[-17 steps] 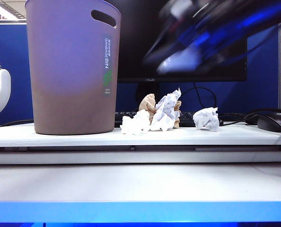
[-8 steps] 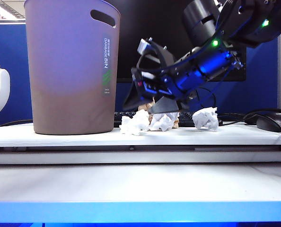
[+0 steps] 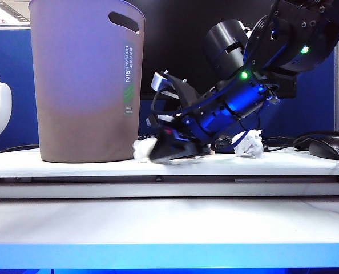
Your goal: Pick up all paper balls from the table and place them in the pink trash can.
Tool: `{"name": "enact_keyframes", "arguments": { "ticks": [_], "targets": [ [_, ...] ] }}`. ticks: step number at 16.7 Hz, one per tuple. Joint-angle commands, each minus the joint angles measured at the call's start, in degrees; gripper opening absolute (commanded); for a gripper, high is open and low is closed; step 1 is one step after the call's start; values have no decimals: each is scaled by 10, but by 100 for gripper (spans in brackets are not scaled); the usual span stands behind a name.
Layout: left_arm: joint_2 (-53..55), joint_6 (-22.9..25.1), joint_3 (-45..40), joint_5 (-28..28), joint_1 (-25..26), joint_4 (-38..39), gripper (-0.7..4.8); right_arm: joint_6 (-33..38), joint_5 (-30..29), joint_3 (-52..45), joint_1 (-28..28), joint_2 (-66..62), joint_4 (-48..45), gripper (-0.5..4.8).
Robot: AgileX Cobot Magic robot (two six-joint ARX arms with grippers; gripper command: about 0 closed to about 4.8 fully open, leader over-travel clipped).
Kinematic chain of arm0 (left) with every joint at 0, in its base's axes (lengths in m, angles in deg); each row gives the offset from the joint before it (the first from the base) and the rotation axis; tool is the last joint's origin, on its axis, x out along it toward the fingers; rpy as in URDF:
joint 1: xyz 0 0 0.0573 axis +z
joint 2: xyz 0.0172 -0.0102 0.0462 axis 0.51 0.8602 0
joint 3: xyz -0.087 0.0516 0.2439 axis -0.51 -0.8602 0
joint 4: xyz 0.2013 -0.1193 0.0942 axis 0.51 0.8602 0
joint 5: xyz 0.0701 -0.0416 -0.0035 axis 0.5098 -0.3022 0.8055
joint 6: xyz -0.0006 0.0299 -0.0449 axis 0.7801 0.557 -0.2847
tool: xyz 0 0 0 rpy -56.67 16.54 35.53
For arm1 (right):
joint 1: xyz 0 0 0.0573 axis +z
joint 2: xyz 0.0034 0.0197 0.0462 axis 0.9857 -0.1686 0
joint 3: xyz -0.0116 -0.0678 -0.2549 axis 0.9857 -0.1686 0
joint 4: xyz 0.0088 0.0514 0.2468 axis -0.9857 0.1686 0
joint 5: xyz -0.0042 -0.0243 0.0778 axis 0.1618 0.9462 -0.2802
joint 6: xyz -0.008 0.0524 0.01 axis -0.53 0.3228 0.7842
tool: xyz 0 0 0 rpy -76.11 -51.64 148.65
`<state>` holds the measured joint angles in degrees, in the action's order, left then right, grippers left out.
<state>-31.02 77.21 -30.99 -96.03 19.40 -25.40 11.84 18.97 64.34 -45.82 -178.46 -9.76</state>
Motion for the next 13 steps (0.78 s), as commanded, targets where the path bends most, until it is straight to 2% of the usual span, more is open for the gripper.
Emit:
{"name": "enact_keyframes", "arguments": {
  "ticks": [1,3,6,8,10,13],
  "targets": [
    [-1,3,3,-28,0,-7,-5,-9,-2,1,3,0,-29,-1],
    [-1,22,3,-64,0,-10,-5,-9,-2,11,2,21,-38,-1],
    [-2,29,3,-67,-10,-9,-5,-9,0,48,2,81,-26,-1],
    [-2,35,3,-64,-15,-18,-5,-44,70,111,3,142,18,-1],
    [-2,32,3,-57,-15,-37,-5,-66,66,181,3,161,45,-1],
    [-7,21,10,63,-15,-63,-5,-66,13,331,5,125,106,-1]
  ]
}}
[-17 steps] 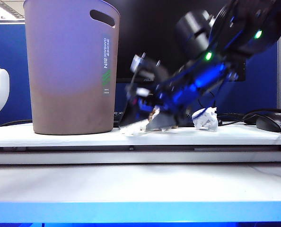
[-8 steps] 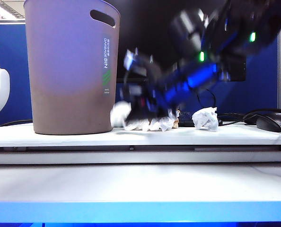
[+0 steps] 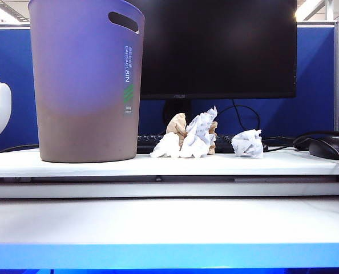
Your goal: Pick up all paper balls from the table and place them in the pink trash can.
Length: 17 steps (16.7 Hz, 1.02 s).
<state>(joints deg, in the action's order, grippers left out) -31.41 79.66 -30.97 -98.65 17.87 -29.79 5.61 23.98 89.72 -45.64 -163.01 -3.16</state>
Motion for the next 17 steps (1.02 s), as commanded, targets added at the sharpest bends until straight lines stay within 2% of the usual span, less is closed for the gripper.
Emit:
{"name": "enact_keyframes", "arguments": {
  "ticks": [1,3,5,6,7,8,9,11,12,13,15,16,17],
  "targets": [
    [-3,-14,15,141,0,-16,-5,-3,-52,133,6,-59,76,-1],
    [-4,-15,27,223,0,-15,-5,-3,-56,214,27,-115,134,-1],
    [-3,-15,35,234,0,-19,-5,-4,-55,242,47,-149,161,-1],
    [-3,-16,37,232,0,-30,-5,-18,-52,257,55,-170,189,24],
    [-4,-16,37,230,0,-34,-5,-24,-44,263,55,-174,209,221],
    [-9,-15,38,218,0,-35,-5,-21,-10,265,61,-171,219,479],
    [-10,-15,38,202,0,-36,-5,-22,-7,266,59,-166,225,479],
    [2,-13,37,49,0,-50,-5,-34,21,266,58,-131,226,479],
    [17,-17,37,4,-5,-63,-5,-45,45,266,59,-115,232,479],
    [56,-26,37,-17,-47,-91,-5,-81,117,266,58,-78,268,479],
    [120,-18,38,-2,-147,-143,-5,-127,226,266,57,-30,331,479],
    [194,8,39,37,-252,-205,0,-152,268,266,37,17,374,479],
    [256,30,49,94,-325,-237,30,-155,283,266,19,50,398,479]
  ]
}}
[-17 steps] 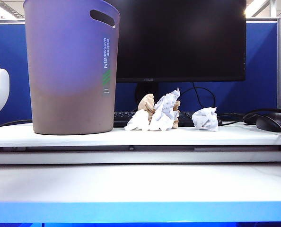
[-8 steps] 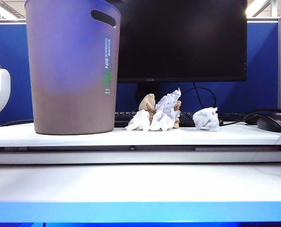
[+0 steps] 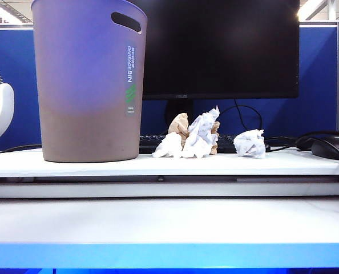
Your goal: Pick up all paper balls from the table and place them in the pink trash can.
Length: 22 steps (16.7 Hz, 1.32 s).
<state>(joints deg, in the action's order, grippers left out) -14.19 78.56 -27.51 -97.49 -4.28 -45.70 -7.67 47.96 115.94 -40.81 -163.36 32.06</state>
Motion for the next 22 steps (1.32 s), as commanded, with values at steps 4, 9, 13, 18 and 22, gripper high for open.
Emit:
{"name": "enact_keyframes", "arguments": {
  "ticks": [4,9,13,18,22],
  "targets": [
    [296,130,78,346,-207,-155,342,-4,54,4,-96,162,145,479],
    [521,128,190,464,-206,-254,479,15,57,4,-112,232,280,479],
    [625,124,255,501,-186,-269,479,92,51,-23,-112,229,498,479],
    [706,87,308,499,-135,-301,479,135,23,-39,-108,240,530,479],
    [709,84,313,451,-132,-353,344,151,-54,-54,-108,250,566,479]
  ]
}}
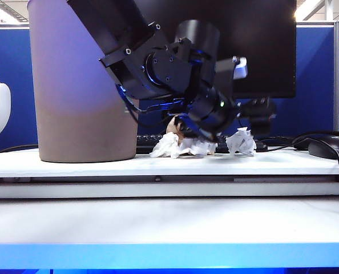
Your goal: Pick up all paper balls from the table and place them in the pink trash can.
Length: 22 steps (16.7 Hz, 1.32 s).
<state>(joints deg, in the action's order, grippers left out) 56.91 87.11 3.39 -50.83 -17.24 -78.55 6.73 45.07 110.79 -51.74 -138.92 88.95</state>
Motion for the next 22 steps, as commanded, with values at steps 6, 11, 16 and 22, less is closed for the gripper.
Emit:
{"name": "enact_keyframes", "arguments": {
  "ticks": [6,11,16,22],
  "targets": [
    [13,-2,13,-36,-2,-29,315,7,-30,-2,1,6,-3,479],
    [45,1,30,-36,-1,-22,323,7,-36,-2,1,10,-3,479],
    [46,17,31,-28,-1,-21,79,6,-36,-2,1,12,-3,479],
    [41,17,47,-36,-3,11,-5,6,-36,-2,1,12,-3,479]
  ]
}}
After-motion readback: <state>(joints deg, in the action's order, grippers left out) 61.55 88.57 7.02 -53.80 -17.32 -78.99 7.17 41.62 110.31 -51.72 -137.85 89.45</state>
